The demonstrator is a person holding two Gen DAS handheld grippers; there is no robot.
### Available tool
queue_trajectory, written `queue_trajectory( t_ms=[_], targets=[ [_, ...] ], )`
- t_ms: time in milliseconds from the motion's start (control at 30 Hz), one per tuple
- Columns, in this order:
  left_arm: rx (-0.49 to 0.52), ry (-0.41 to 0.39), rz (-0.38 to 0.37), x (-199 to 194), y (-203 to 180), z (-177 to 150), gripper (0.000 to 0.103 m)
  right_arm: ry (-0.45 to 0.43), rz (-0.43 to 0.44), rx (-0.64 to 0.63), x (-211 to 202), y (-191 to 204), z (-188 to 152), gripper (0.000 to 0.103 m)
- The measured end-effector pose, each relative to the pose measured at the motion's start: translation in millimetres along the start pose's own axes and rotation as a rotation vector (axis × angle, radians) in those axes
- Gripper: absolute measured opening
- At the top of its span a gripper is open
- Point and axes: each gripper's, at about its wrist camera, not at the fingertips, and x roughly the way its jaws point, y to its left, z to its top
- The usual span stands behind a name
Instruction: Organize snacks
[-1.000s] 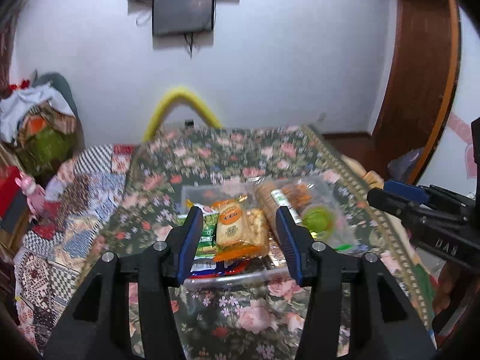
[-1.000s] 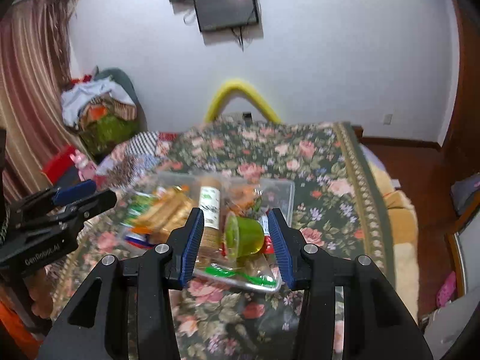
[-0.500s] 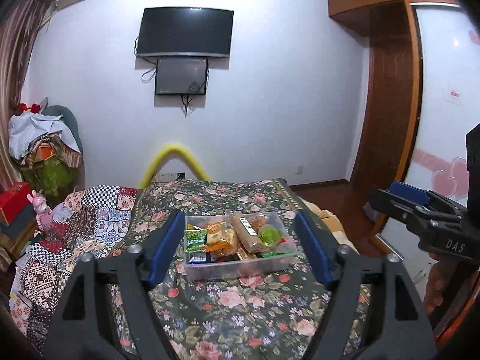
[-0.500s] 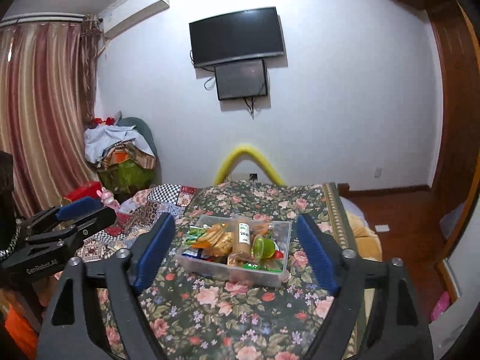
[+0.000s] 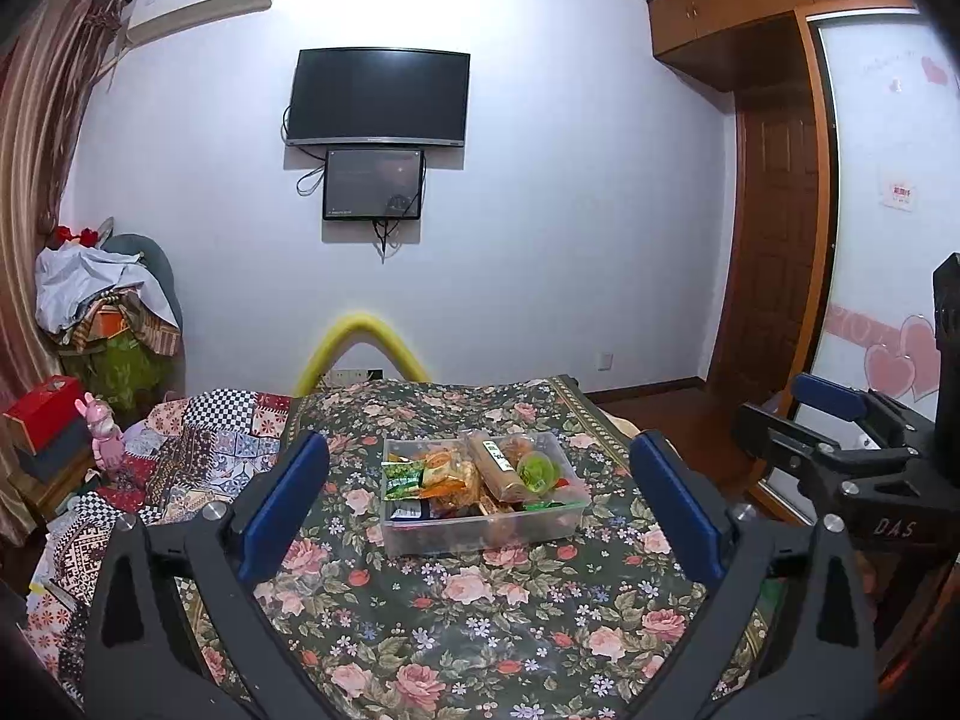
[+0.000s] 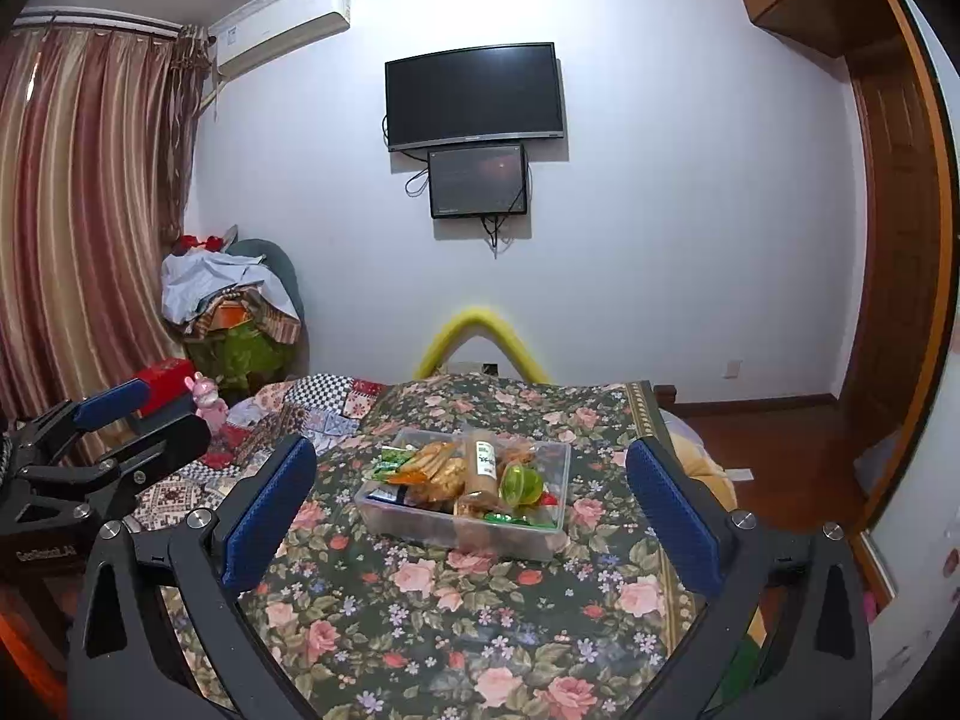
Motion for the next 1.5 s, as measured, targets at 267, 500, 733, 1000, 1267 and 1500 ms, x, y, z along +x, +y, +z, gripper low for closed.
queue_trajectory(
  t_ms=[267, 500, 733, 1000, 1267, 1500],
  targets=[
    [0.005, -0.012, 0.019, -5, -1, -4, 0.103, -0.007, -0.001, 0.001, -5, 1, -3, 0.103],
    [0.026, -0.014, 0.014, -6, -6, -6, 0.103, -0.007, -0.004, 0.005, -7, 1, -3, 0.103],
    [0.040, -0.020, 0.015, -7, -9, -7, 0.103, -0.012, -0.012, 0.010, -8, 0, -3, 0.103],
    [0.027, -0.019, 0.010, -6, -7, -6, 0.103, -0.021, -0.022, 0.007, -12, 1, -2, 0.103],
    [0.023, -0.014, -0.008, -6, -8, -6, 0.103, -0.026, -0.031, -0.009, -13, 5, -1, 0.103],
    [0.035, -0.018, -0.008, -6, -11, -4, 0.103, -0.033, -0.034, -0.007, -14, 5, -1, 0.103]
  ],
)
